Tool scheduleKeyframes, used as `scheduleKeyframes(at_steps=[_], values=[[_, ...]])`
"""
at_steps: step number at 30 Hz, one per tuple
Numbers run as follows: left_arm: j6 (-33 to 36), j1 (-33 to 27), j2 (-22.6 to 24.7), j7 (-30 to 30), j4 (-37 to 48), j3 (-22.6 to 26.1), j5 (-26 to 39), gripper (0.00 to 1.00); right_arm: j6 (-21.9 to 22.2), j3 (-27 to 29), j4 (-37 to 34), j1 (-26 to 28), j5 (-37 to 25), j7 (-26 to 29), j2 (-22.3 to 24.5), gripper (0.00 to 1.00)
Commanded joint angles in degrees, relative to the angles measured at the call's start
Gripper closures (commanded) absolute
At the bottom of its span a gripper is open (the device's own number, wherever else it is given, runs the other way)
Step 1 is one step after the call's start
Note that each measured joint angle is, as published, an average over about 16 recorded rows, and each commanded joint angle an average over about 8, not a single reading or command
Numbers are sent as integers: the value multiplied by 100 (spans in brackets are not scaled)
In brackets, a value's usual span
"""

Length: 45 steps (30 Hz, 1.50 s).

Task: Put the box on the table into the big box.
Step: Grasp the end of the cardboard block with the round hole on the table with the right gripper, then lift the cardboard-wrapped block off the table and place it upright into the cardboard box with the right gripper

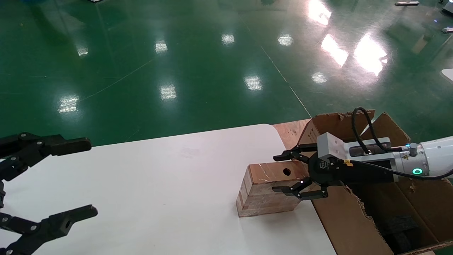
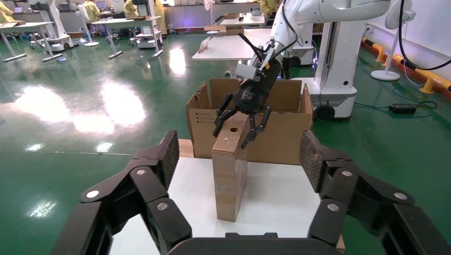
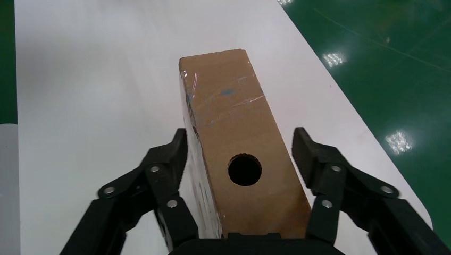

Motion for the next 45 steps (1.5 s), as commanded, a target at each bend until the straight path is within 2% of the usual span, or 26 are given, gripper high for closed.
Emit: scheduleKeyframes(at_steps=[1, 9, 14, 22, 28, 33, 37, 41, 45], values=[[0, 0, 0, 0, 0, 0, 0, 100, -2, 2, 0, 0, -1, 1, 0, 100], [0, -1, 0, 1, 1, 1, 0, 100, 42, 5, 121, 11, 45, 50, 23, 100], [1, -2, 0, 2, 4, 3, -1, 100, 39, 31, 614, 182, 227, 355, 200, 100], [1, -4, -1, 4, 5, 6, -3, 100, 148, 237, 1679, 990, 585, 1402, 849, 100], [0, -4, -1, 5, 6, 8, -4, 100, 289, 481, 1947, 1775, 369, 1869, 1625, 100], [-1, -5, -2, 6, 6, 10, -5, 100, 405, 596, 1861, 2261, -232, 2013, 2385, 100], [-1, -5, -3, 7, 6, 12, -6, 100, 530, 549, 1582, 2310, -602, 2048, 2787, 100], [-2, -5, -3, 8, 6, 13, -7, 100, 676, 386, 1177, 2092, -648, 1951, 2915, 100], [-2, -6, -4, 8, 6, 14, -8, 100, 829, 183, 677, 1730, -410, 1768, 2835, 100]])
